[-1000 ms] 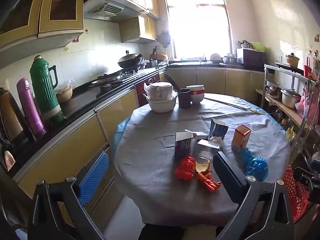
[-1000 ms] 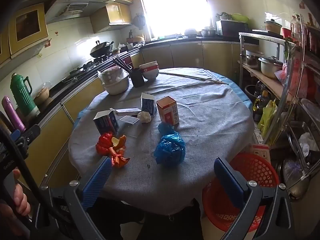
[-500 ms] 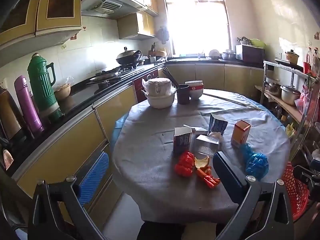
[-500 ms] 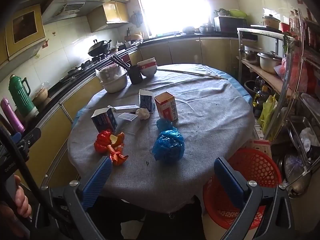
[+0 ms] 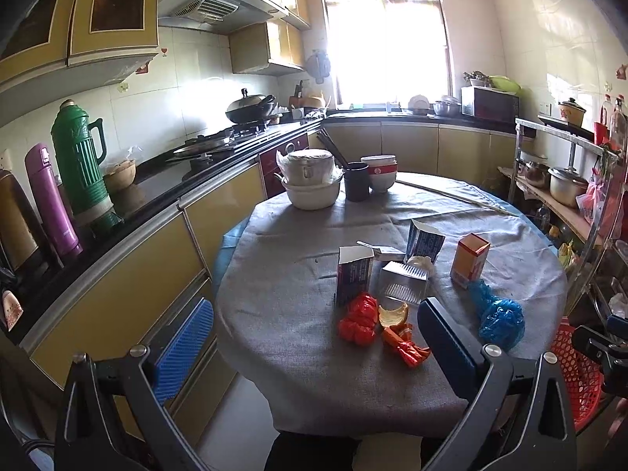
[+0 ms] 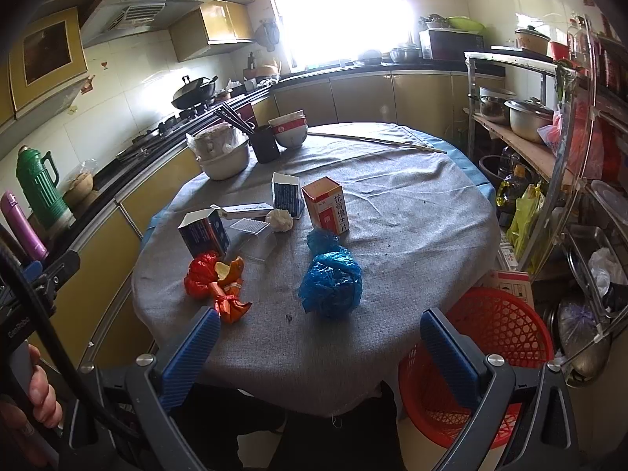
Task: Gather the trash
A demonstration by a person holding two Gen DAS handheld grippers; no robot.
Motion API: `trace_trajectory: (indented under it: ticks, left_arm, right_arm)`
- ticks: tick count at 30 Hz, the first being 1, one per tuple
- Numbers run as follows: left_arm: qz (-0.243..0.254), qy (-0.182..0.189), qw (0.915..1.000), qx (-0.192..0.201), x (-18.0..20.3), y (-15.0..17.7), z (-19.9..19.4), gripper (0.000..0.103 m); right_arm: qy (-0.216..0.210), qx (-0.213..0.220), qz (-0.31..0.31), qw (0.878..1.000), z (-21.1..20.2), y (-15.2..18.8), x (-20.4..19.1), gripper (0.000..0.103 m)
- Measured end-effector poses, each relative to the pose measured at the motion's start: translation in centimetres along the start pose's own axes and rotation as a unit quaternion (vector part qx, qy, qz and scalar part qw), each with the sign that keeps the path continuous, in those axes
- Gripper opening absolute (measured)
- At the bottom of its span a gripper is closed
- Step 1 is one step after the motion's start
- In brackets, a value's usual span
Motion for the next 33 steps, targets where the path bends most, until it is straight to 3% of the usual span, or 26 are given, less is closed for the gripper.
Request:
trace_trajectory:
  ticks: [21, 33]
  left_arm:
    - [0.01, 0.01, 0.9999, 0.001, 0.5, 0.0, 0.1, 0.103]
    - [0.014, -0.003, 0.9996, -0.023, 0.5, 0.9, 2.0, 0.103]
  right_arm:
    - [0.0, -0.006, 0.004, 1.0, 0.5, 0.2, 0.3, 0.103]
    - [-0.007, -0.022, 0.014, 1.0, 2.7, 0.4, 1.1, 0.103]
Point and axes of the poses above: each gripper's, at about its wrist camera, not at the fingertips, and z roughly the way its jaws point, x to its right, y to its underside, the point moved 3 cm from there along z, roughly the way its jaws point, and after that the axes turned 3 degrees about y, right-handed, at the moved point
